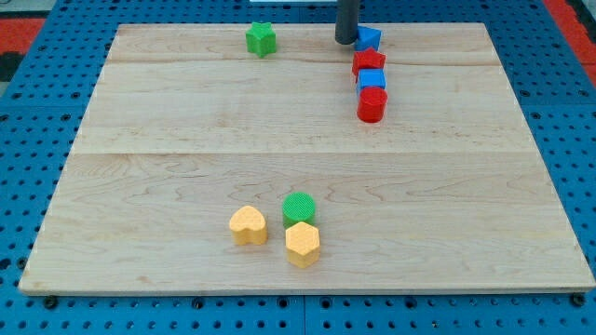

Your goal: Slide the green star towards center left

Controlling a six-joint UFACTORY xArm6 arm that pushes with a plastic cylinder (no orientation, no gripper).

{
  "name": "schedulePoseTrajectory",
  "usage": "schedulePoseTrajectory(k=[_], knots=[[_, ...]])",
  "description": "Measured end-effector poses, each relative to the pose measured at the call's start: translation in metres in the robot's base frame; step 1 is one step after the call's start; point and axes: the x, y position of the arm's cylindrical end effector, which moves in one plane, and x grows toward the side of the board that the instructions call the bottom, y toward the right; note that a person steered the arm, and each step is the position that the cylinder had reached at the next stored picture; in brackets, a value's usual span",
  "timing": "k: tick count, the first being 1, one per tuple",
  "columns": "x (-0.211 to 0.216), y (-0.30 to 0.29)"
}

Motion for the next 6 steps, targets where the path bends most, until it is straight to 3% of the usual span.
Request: schedulePoseTrajectory(k=[3, 4, 5, 6], knots=[[0.001, 0.009], [-0.022, -0.022], [-0.02, -0.072], [0.002, -0.158]])
